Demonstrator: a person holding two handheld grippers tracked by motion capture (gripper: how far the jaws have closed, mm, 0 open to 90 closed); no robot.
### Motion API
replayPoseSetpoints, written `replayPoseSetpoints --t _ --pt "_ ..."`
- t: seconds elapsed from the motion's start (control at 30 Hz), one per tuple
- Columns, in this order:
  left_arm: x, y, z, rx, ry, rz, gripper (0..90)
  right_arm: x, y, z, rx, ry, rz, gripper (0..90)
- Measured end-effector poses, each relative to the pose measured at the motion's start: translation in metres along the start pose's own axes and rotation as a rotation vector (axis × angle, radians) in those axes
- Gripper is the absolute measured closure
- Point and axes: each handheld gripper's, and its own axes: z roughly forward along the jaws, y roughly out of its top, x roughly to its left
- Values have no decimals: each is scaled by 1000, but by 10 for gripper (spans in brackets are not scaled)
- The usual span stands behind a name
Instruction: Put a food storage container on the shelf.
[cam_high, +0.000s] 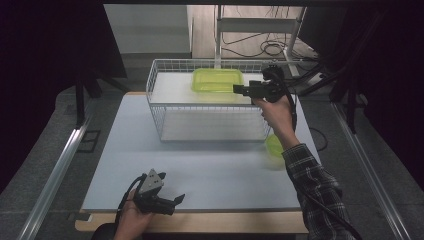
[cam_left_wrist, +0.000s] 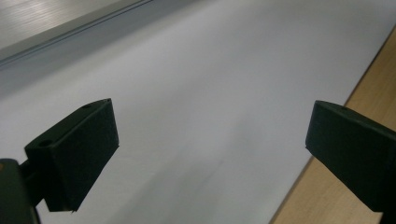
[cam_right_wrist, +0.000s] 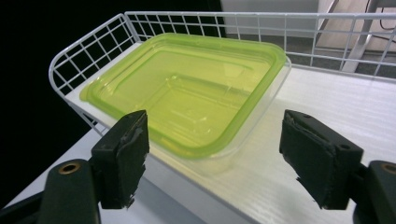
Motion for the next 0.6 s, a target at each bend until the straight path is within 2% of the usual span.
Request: replayPoseSetpoints --t 0.17,0.33,0.6 --pt "2 0 -1 -6 22 8 25 4 -8 -8 0 3 -41 195" --pt "2 0 -1 -3 21 9 26 7 -16 -14 5 14 -62 171" --pt "0 0 0 3 20 27 24 13 -33 -25 17 14 -136 125"
